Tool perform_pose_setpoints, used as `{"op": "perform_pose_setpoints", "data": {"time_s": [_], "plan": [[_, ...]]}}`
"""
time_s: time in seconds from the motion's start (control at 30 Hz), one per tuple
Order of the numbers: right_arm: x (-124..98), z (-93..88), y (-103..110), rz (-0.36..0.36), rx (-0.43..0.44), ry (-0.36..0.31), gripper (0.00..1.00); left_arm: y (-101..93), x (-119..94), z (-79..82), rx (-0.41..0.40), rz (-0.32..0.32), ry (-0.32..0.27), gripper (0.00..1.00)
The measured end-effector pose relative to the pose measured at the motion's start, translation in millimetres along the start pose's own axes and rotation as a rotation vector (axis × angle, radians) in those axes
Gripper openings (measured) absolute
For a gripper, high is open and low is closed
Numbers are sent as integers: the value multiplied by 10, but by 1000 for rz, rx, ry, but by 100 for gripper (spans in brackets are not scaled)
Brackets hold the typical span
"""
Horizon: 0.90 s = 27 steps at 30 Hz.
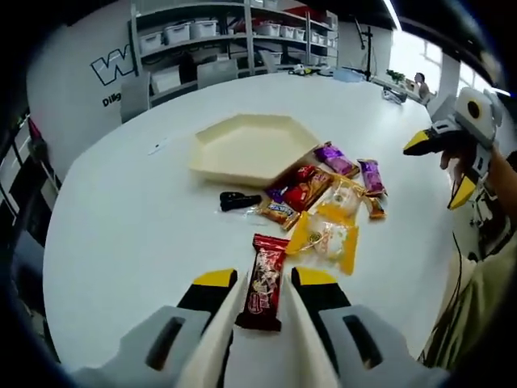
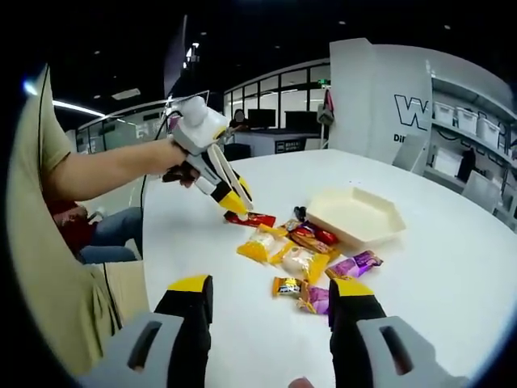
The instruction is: Place the target food into the container with the food tongs after gripping and lifting it, then release it inside without dropping or visibly crushing the food.
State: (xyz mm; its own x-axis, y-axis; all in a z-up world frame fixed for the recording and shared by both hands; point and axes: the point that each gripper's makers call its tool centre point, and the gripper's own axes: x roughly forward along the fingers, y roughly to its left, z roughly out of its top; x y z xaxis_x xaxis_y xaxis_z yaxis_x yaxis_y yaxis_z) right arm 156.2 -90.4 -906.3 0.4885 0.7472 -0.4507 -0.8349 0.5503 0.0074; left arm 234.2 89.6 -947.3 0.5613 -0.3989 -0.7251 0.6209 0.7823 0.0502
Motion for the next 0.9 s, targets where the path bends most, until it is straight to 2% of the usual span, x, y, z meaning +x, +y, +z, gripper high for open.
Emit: {"op": "perform_pose_setpoints", "data": {"time_s": [0.17, 0.43, 0.6, 0.9], "plan": [[2, -14, 9, 2, 1, 3, 56, 19, 30, -65, 30, -3, 26, 25], [5, -26, 14, 5, 1, 3, 56, 29, 33, -67, 48, -24, 24, 25], [-10, -3, 46, 18, 0, -11, 56, 52, 26, -123, 83, -25, 53, 25], [-15, -27, 51, 20, 0, -10, 56, 12, 13, -60, 126, -58, 55, 25]]}}
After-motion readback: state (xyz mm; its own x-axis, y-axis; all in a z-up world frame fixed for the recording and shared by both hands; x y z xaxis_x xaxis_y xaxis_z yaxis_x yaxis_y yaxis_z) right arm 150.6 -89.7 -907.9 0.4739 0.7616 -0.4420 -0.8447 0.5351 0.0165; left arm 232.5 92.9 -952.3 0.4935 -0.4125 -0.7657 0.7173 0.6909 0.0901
